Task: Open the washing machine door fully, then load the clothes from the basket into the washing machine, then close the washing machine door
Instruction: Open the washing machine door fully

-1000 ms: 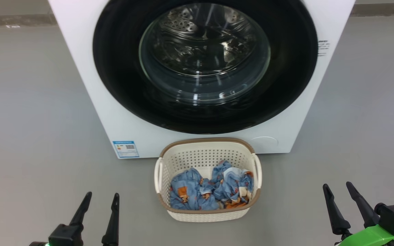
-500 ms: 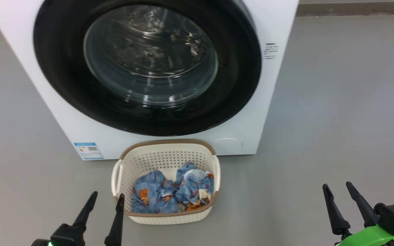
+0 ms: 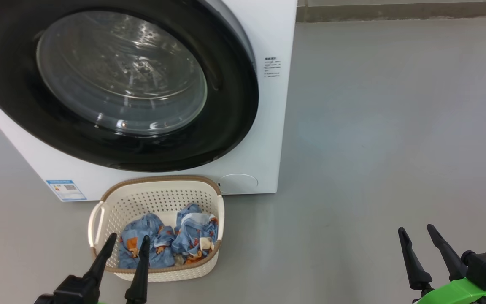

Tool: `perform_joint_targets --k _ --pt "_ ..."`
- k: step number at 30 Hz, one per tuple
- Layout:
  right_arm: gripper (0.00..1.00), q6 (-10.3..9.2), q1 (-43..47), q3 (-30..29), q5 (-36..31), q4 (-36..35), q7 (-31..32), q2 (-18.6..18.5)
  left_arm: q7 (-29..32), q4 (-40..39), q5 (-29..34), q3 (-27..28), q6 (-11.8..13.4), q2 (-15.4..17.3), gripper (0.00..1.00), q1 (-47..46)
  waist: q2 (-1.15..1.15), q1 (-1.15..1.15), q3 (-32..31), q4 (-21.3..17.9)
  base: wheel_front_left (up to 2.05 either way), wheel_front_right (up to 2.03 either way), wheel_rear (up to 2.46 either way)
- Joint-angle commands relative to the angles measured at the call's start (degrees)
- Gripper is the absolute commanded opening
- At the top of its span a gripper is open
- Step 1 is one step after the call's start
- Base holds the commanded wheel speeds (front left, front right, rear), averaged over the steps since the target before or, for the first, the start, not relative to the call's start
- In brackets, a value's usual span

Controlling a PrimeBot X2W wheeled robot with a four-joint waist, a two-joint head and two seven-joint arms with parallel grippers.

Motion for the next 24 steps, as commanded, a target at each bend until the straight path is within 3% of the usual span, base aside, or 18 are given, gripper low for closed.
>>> perform_joint_targets --k 1,18,19,20,21,24 --pt "1.00 -0.06 -0.58 1.13 -0.16 -1.43 -0.70 -0.75 -0.38 -1.71 0.04 1.96 -0.25 0.51 1.00 -1.60 0.00 0.00 0.10 0.01 0.51 0.51 -1.02" --pt "1.00 -0.06 -2.49 2.59 0.54 -2.36 -0.70 -0.83 -0.38 -1.50 -0.31 0.82 0.02 0.51 1.00 -2.20 0.00 0.00 1.44 0.93 0.08 0.08 -0.17" --pt "0.72 -0.06 -2.81 2.88 0.92 -2.68 -0.70 -0.72 -0.38 -1.52 -0.38 0.73 0.07 0.51 1.00 -2.17 0.00 0.00 1.45 0.98 0.00 0.00 0.00" --pt "0.34 -0.06 -3.15 3.31 1.62 -2.97 -0.70 -0.54 -0.38 -1.56 -0.47 0.62 0.15 0.51 1.00 -2.11 0.00 0.00 1.49 1.01 0.00 0.00 0.00" --pt "0.04 -0.06 -3.56 3.78 2.30 -3.24 -0.70 -0.46 -0.38 -1.57 -0.66 0.51 0.25 0.51 1.00 -2.05 0.00 0.00 1.55 1.04 0.00 0.00 0.00" --pt "0.00 -0.06 -5.35 4.47 3.35 -4.86 -0.70 -0.40 -0.38 -1.56 -1.38 0.28 0.70 0.51 1.00 -2.14 0.00 0.00 1.94 1.23 0.00 0.00 0.00"
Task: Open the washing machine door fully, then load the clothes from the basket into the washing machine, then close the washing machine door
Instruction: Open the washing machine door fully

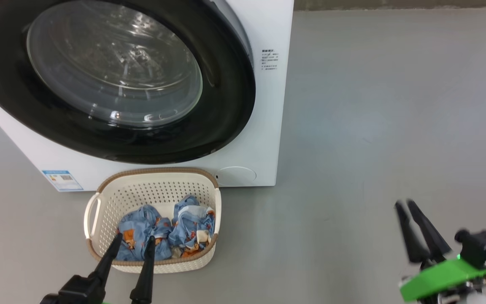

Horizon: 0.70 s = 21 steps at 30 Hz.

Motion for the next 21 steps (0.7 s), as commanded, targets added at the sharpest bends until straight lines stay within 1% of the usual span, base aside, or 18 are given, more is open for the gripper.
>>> perform_joint_targets --k 1,4,9,11,12,14,16,18,21 --pt "0.00 -0.06 -3.12 1.78 1.23 -2.20 -0.69 -0.31 -0.38 -1.59 -1.02 1.58 0.72 0.50 1.00 -2.24 0.00 0.00 0.37 0.19 0.00 0.00 0.00" --pt "0.00 -0.06 -5.78 2.76 3.38 -2.82 -0.69 0.20 -0.38 -1.85 -1.74 1.06 1.28 0.50 1.00 -2.74 0.00 0.00 1.06 0.52 0.00 0.00 0.00" --pt "0.00 -0.06 -11.98 4.38 9.79 -2.62 -0.69 1.03 -0.38 -2.20 -2.91 0.22 2.12 0.50 1.00 -3.79 0.00 0.00 2.46 1.31 0.00 0.00 0.00" --pt "0.00 -0.06 -14.98 5.18 11.44 -2.37 -0.69 0.47 -0.38 -2.32 -3.14 -0.26 2.34 0.50 1.00 -4.35 0.00 0.00 3.14 1.82 0.00 0.00 0.00" --pt "0.00 -0.06 -14.98 5.18 11.44 -2.37 -0.69 0.47 -0.38 -2.32 -3.14 -0.26 2.34 0.50 1.00 -4.35 0.00 0.00 3.14 1.82 0.00 0.00 0.00" --pt "0.00 -0.06 -17.90 5.86 14.92 -1.85 -0.69 0.60 -0.38 -2.48 -3.36 -0.75 2.62 0.50 1.00 -4.93 0.00 0.00 3.86 2.41 0.00 0.00 0.00" --pt "0.00 -0.06 -20.98 6.65 17.44 -1.15 -0.69 -0.06 -0.38 -2.70 -3.70 -1.25 3.02 0.50 1.00 -5.50 0.00 0.00 4.64 3.11 0.00 0.00 0.00" --pt "0.00 -0.06 -24.02 7.14 22.19 -0.23 -0.69 -0.04 -0.38 -2.96 -3.98 -1.79 3.33 0.50 1.00 -6.05 0.00 0.00 5.49 3.84 0.00 0.00 0.00" --pt "0.00 -0.06 -28.66 8.50 26.33 0.97 -0.69 -1.84 -0.38 -3.28 -4.30 -2.90 3.81 0.50 1.00 -6.71 0.00 0.00 6.80 5.07 0.00 0.00 0.00"
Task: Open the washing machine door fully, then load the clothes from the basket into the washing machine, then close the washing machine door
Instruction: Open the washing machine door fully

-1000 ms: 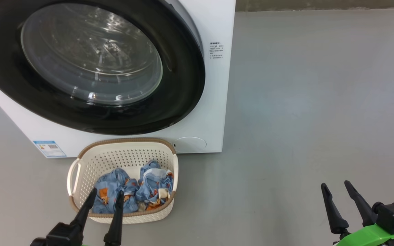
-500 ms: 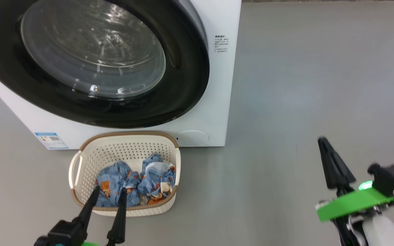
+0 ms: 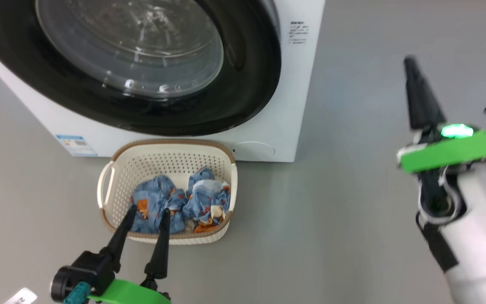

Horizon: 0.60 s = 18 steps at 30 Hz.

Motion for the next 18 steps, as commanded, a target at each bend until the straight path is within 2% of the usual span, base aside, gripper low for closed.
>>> perform_joint_targets --k 1,6,10,14,18 --pt "0.00 -0.06 -2.24 1.52 2.24 -1.11 -0.65 -0.05 -0.37 -1.74 -0.58 1.41 0.39 0.49 1.00 -2.01 0.00 0.00 1.68 1.59 0.00 0.00 0.00" --pt "0.00 -0.06 -8.71 4.60 14.48 -0.28 -0.58 -2.73 -0.37 -2.20 -1.43 -0.29 1.37 0.49 1.00 -3.35 0.00 0.00 4.31 3.64 0.00 0.00 0.00" --pt "0.00 -0.06 -13.41 6.26 25.82 0.11 2.47 -5.32 -0.37 -2.59 -2.12 -1.50 2.12 0.49 1.00 -4.59 0.00 0.00 6.45 5.02 0.00 0.00 0.00" --pt "0.00 -0.06 -17.29 6.95 35.88 0.64 8.59 -7.40 -0.37 -3.00 -2.73 -2.61 2.82 0.49 1.00 -5.92 0.00 0.00 8.59 6.19 0.00 0.00 0.00" --pt "0.00 -0.06 -20.64 7.44 42.89 2.00 17.74 -9.21 -0.37 -3.49 -3.28 -3.56 3.50 0.49 1.00 -7.06 0.00 0.00 10.69 7.17 0.00 0.00 0.00"
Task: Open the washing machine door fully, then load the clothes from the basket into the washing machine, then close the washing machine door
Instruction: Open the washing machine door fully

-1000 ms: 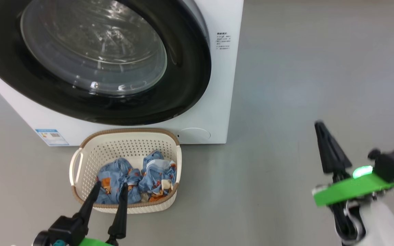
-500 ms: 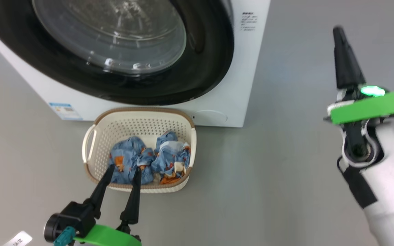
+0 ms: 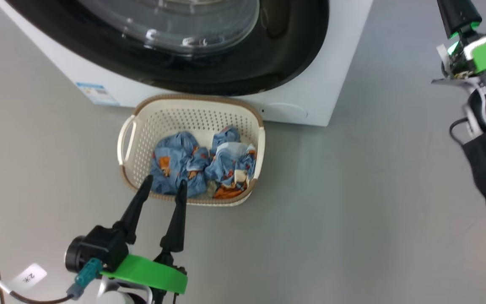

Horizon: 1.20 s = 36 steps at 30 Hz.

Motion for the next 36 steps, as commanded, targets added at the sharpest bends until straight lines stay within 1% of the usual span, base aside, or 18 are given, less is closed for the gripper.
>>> perform_joint_targets --k 1,3,9,13,19,24,36 --pt "0.00 -0.06 -1.35 0.60 1.23 -1.17 1.91 -0.20 -0.37 -1.78 -0.72 1.38 0.56 0.52 1.00 -1.73 0.00 -0.01 2.29 1.62 0.00 0.00 0.00" --pt "0.00 -0.06 -2.54 0.58 3.48 0.13 6.46 -0.78 -0.37 -2.01 -0.98 0.94 0.88 0.52 1.00 -2.24 0.00 -0.01 3.26 2.03 0.00 0.00 0.00" --pt "0.00 -0.06 -5.88 0.37 7.23 3.73 18.59 -1.91 -0.37 -2.59 -1.67 -0.39 1.67 0.52 1.00 -3.62 0.00 -0.01 5.85 3.11 0.00 0.00 0.00" --pt "0.00 -0.06 -8.02 -0.29 8.71 6.02 24.75 -1.88 -0.37 -2.94 -1.89 -1.14 2.10 0.52 1.00 -4.34 0.00 -0.01 7.15 3.56 0.00 0.00 0.00" --pt "0.00 -0.06 -11.05 -1.02 9.42 9.22 31.56 -1.40 -0.37 -3.48 -2.35 -2.60 2.75 0.52 1.00 -5.23 0.00 -0.01 8.77 4.22 0.00 0.00 0.00" --pt "0.00 -0.06 -14.01 -1.41 8.46 11.31 34.45 -1.26 -0.37 -3.97 -2.88 -3.84 3.11 0.52 1.00 -6.16 0.00 -0.01 10.35 4.92 0.00 0.00 0.00" --pt "0.00 -0.06 -19.52 -2.50 5.02 13.54 35.67 -0.55 -0.37 -4.95 -3.85 -6.24 4.00 0.52 1.00 -7.85 0.00 -0.01 13.25 6.87 0.00 0.00 0.00"
